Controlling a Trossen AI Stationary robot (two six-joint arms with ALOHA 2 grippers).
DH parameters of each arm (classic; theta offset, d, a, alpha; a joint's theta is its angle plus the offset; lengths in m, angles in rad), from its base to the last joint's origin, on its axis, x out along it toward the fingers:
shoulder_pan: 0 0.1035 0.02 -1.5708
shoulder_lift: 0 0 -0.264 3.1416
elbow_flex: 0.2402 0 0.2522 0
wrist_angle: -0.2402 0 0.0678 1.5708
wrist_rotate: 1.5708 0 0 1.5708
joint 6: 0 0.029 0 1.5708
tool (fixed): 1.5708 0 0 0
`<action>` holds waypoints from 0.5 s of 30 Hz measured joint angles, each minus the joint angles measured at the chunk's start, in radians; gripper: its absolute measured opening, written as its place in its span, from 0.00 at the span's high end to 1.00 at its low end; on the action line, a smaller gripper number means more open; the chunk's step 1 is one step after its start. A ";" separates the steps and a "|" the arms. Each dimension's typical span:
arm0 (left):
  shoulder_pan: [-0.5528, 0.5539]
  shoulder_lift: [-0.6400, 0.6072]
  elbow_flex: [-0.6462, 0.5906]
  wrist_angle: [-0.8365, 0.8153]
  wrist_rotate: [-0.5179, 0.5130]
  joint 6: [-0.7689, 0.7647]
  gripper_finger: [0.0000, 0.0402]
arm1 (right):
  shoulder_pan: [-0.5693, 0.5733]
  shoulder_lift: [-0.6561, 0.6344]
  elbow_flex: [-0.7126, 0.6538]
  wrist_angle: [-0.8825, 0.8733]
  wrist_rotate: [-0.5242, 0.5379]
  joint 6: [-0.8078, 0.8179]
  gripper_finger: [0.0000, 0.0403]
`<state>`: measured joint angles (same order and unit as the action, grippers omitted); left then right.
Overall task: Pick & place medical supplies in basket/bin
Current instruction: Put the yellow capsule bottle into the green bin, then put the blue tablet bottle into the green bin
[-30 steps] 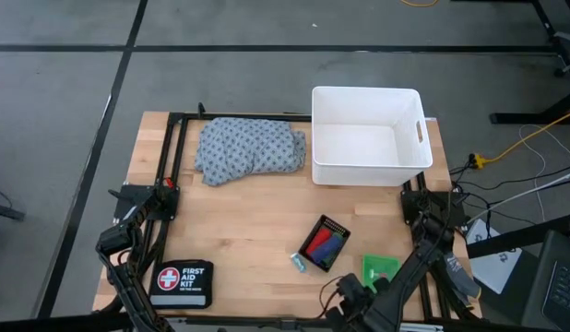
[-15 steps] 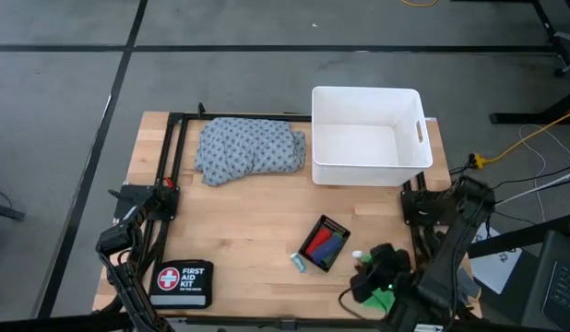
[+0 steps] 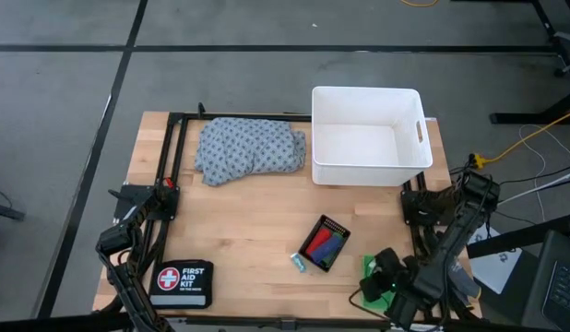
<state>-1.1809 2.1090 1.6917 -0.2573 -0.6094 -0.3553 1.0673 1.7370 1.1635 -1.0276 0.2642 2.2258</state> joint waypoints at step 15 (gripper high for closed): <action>0.011 0.000 0.000 -0.002 -0.034 -0.005 0.54 | 0.008 0.000 0.001 0.078 -0.069 -0.087 0.50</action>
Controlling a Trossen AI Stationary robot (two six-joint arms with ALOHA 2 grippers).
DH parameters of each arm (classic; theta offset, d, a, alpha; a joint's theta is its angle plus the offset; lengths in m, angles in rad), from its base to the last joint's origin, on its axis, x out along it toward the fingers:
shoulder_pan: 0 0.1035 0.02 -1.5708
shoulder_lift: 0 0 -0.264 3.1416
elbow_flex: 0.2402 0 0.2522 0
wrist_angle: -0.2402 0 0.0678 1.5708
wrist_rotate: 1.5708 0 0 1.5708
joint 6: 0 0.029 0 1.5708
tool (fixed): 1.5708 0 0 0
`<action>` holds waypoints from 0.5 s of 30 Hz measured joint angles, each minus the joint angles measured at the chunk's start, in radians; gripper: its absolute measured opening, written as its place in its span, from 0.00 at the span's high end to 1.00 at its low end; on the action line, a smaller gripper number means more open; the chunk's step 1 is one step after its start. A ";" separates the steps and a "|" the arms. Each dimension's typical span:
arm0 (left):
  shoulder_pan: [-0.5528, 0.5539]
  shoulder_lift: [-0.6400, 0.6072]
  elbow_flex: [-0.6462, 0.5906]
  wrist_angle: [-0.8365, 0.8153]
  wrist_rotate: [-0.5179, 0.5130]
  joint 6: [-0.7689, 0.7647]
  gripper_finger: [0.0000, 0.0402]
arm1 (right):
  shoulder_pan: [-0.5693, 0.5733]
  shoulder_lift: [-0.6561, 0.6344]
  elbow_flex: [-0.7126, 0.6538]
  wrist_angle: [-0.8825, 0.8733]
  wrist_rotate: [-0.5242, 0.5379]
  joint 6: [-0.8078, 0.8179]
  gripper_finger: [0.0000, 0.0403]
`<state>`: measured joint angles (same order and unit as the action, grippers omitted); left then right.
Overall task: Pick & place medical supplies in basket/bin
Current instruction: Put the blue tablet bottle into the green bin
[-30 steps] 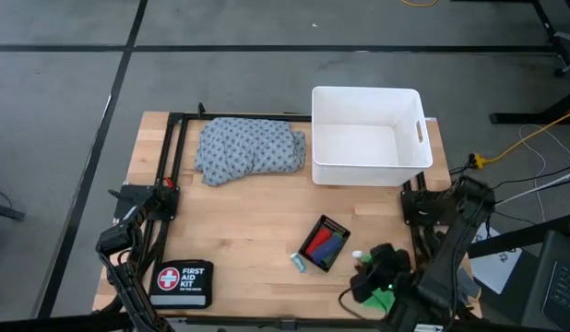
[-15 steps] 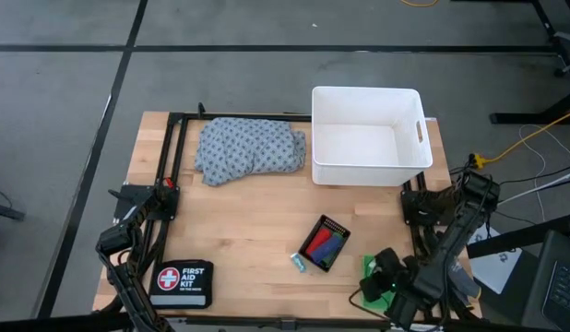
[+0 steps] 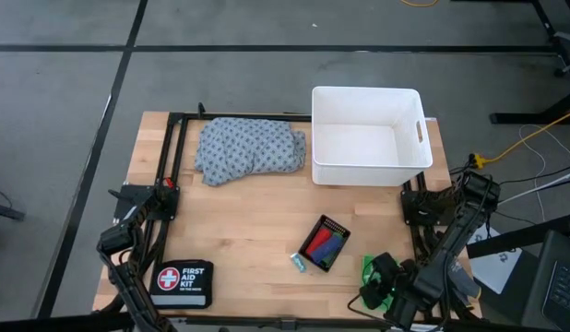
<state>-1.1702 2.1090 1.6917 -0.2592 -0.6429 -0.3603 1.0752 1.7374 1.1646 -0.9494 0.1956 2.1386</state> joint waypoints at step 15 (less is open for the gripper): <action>0.135 -0.018 0.000 -0.150 -0.043 0.030 0.54 | -0.011 0.000 0.348 -0.251 0.480 -0.084 0.45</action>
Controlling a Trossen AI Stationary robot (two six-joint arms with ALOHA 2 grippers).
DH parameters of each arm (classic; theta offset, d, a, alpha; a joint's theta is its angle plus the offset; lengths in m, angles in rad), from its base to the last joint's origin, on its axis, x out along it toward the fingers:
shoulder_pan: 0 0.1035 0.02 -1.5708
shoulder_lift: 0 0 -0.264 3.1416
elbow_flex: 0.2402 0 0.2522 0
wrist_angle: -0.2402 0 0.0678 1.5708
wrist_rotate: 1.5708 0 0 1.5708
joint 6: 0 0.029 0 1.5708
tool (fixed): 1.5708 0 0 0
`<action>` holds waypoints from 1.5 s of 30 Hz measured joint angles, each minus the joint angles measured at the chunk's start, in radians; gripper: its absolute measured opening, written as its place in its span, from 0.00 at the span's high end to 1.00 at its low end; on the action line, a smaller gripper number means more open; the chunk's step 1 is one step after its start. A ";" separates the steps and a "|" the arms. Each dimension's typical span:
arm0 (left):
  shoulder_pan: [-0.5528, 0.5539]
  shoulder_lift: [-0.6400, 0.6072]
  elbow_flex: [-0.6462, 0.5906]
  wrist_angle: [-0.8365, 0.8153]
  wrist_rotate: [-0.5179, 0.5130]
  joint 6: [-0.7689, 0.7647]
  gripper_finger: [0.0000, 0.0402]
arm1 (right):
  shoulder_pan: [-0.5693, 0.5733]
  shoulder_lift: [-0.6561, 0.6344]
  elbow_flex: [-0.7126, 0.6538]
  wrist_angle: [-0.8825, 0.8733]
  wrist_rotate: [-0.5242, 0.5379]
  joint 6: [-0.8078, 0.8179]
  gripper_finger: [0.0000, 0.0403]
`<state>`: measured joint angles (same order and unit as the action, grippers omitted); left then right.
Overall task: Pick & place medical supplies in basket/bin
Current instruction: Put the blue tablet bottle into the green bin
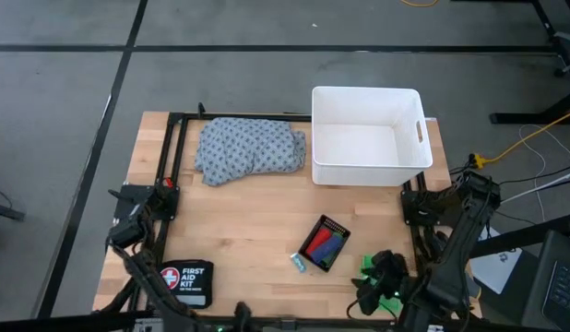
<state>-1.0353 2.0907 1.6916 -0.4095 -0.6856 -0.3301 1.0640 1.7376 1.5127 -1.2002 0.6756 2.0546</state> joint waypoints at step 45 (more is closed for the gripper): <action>0.150 0.002 -0.001 -0.007 0.262 0.033 0.54 | -0.446 0.323 0.030 0.169 -0.407 -0.569 0.96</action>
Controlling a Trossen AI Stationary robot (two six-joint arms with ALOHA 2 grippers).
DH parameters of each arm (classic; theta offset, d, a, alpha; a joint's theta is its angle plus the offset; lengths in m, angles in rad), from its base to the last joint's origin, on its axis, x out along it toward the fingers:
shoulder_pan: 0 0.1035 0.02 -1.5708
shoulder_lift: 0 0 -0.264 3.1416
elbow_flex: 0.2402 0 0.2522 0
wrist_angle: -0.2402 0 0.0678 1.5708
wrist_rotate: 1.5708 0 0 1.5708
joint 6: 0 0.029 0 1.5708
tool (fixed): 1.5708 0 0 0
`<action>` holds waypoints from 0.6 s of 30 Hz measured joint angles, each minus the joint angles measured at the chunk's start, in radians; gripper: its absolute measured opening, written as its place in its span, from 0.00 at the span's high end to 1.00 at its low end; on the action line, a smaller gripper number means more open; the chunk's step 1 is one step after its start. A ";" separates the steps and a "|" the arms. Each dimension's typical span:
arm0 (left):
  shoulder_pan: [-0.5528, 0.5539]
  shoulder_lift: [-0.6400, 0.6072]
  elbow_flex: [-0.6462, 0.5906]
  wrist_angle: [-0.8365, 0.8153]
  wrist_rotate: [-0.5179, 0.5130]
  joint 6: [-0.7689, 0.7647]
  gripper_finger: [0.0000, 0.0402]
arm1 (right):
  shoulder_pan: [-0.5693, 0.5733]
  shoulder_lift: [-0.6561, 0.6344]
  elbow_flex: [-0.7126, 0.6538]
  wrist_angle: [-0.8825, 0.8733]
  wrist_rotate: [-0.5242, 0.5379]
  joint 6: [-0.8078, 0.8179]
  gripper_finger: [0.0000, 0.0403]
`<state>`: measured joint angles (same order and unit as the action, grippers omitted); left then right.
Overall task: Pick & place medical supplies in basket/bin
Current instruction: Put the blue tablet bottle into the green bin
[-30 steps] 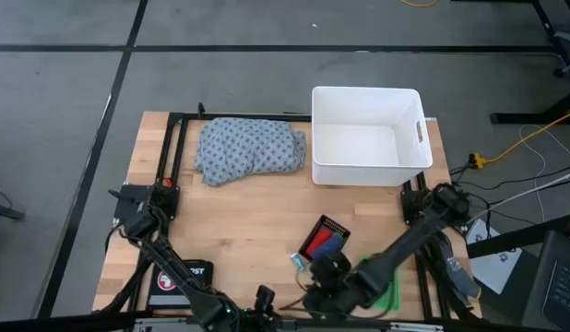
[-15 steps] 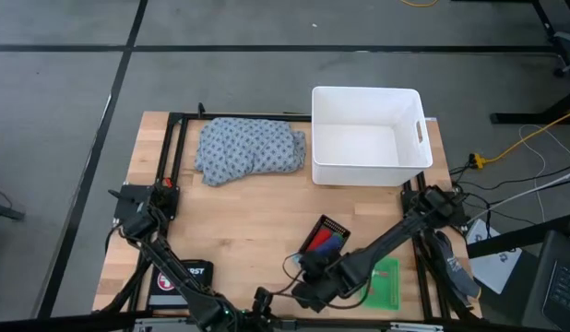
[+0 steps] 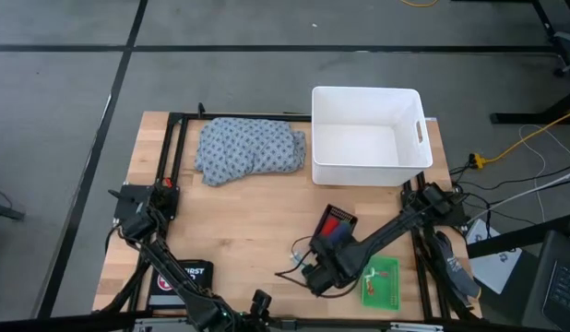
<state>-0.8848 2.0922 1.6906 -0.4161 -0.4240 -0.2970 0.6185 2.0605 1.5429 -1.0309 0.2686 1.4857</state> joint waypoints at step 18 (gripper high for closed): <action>-0.024 0.000 0.000 0.001 0.006 -0.024 0.54 | -0.037 -0.037 -0.001 0.220 -0.026 -0.116 0.92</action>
<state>-0.9092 2.0922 1.6909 -0.4151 -0.4179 -0.3208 0.5812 2.0237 1.5421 -0.8109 0.2424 1.3701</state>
